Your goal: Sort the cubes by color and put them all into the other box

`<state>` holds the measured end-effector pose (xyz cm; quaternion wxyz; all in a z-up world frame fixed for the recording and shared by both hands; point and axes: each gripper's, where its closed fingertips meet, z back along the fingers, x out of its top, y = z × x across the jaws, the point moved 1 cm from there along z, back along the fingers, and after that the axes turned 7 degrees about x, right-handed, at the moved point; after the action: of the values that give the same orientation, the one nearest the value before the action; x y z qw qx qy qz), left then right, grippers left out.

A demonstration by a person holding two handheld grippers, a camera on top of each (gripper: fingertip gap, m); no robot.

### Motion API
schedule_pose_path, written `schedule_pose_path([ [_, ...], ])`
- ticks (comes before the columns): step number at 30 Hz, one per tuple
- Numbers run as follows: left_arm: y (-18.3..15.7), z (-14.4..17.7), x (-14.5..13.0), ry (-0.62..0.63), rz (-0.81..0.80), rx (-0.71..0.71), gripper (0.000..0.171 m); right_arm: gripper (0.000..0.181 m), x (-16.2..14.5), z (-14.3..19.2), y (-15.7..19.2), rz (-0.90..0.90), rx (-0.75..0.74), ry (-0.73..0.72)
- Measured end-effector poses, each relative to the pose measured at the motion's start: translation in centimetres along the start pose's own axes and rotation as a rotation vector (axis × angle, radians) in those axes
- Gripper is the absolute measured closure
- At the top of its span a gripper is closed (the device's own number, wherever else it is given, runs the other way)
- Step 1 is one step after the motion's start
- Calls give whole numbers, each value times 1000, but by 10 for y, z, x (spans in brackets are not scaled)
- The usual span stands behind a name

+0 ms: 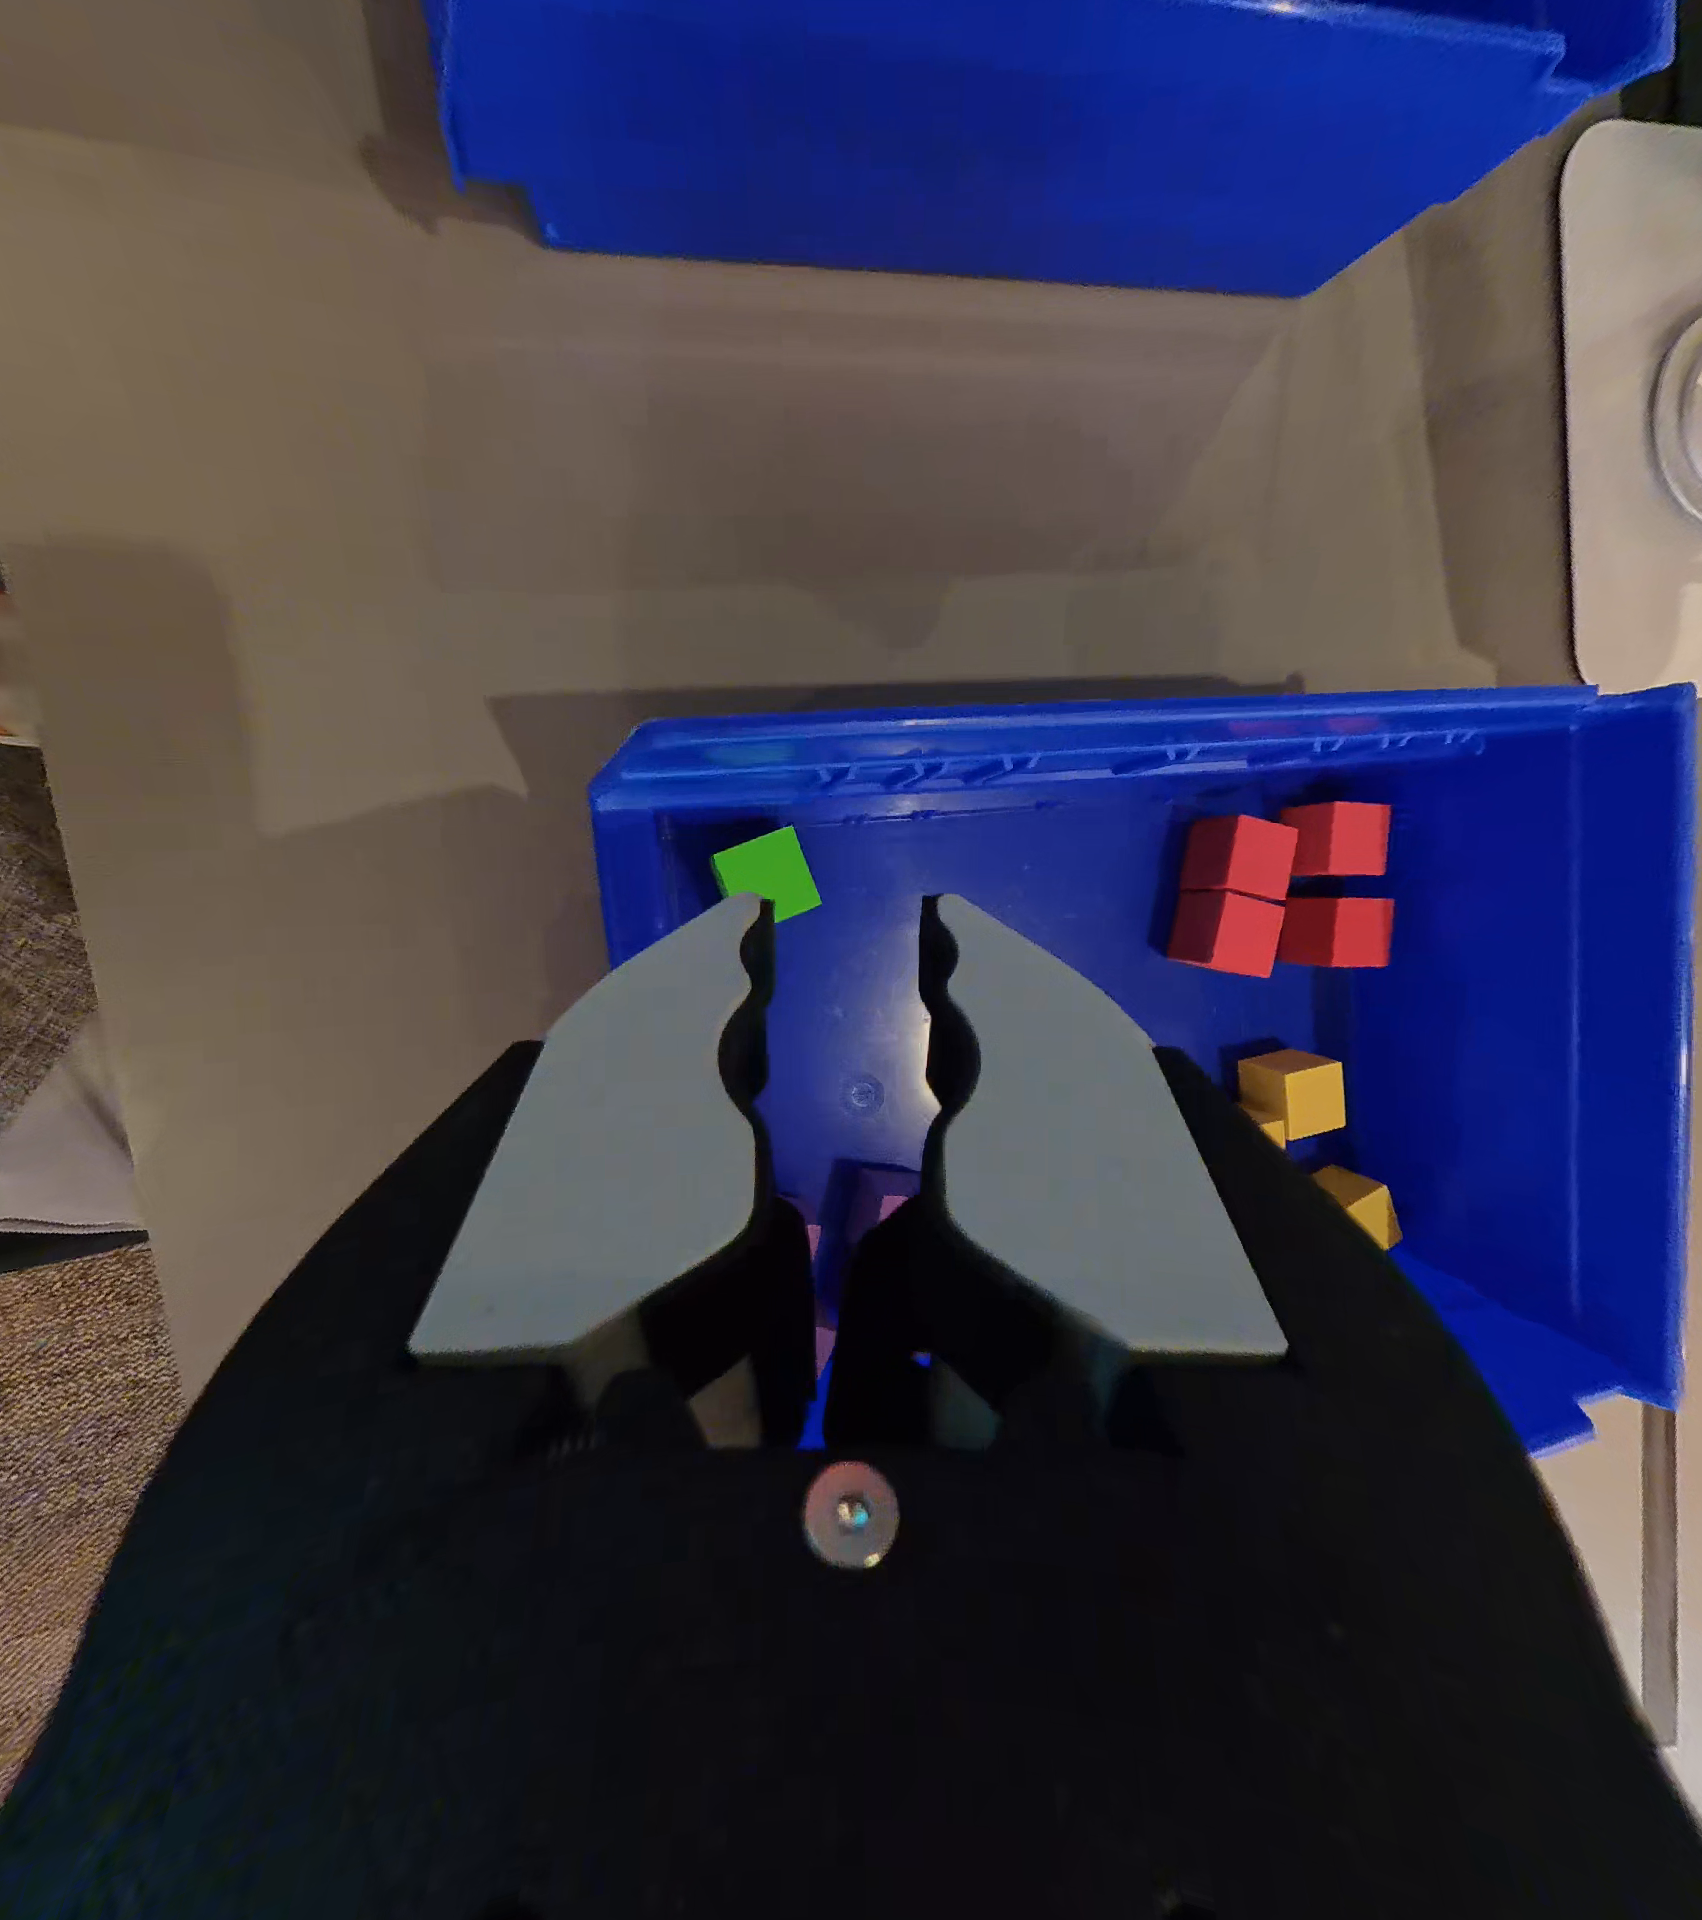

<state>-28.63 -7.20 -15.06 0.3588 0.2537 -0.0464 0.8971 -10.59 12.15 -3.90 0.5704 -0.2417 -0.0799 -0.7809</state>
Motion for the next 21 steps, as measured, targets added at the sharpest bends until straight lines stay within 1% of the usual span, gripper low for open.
schedule_pose_path([
  [1,0,1,-1,4,10,-8,143,154,-1,0,0,3,-3,2],
  [3,0,10,3,-50,43,-45,143,154,-1,0,0,7,-14,0],
  [4,-2,18,6,-100,80,-97,143,154,0,1,-1,9,-25,-10],
  [5,-6,30,12,-164,142,-194,143,154,5,2,-1,17,-40,-35],
  [6,-13,46,18,-236,220,-327,143,154,14,4,-3,35,-68,-77],
  [7,-21,66,25,-308,300,-492,143,153,25,8,-6,60,-113,-134],
  [9,-35,113,36,-432,447,-860,143,151,58,18,-8,106,-207,-300],
  [10,-40,136,38,-471,495,-1028,143,150,76,23,-8,121,-248,-392],
  [11,-45,154,37,-494,521,-1153,143,144,94,28,-7,136,-288,-472],
  [12,-49,167,35,-508,526,-1231,144,138,111,31,-5,154,-327,-538],
  [14,-60,188,31,-535,531,-1344,144,133,142,34,0,184,-383,-633],
  [16,-71,207,29,-547,524,-1448,143,131,167,31,8,219,-400,-696],
  [17,-77,214,28,-551,518,-1492,143,133,177,28,11,232,-406,-708],
  [19,-87,229,26,-550,502,-1574,143,135,190,17,12,248,-418,-685],
  [21,-95,238,24,-542,482,-1618,143,136,198,9,12,267,-421,-667],
])
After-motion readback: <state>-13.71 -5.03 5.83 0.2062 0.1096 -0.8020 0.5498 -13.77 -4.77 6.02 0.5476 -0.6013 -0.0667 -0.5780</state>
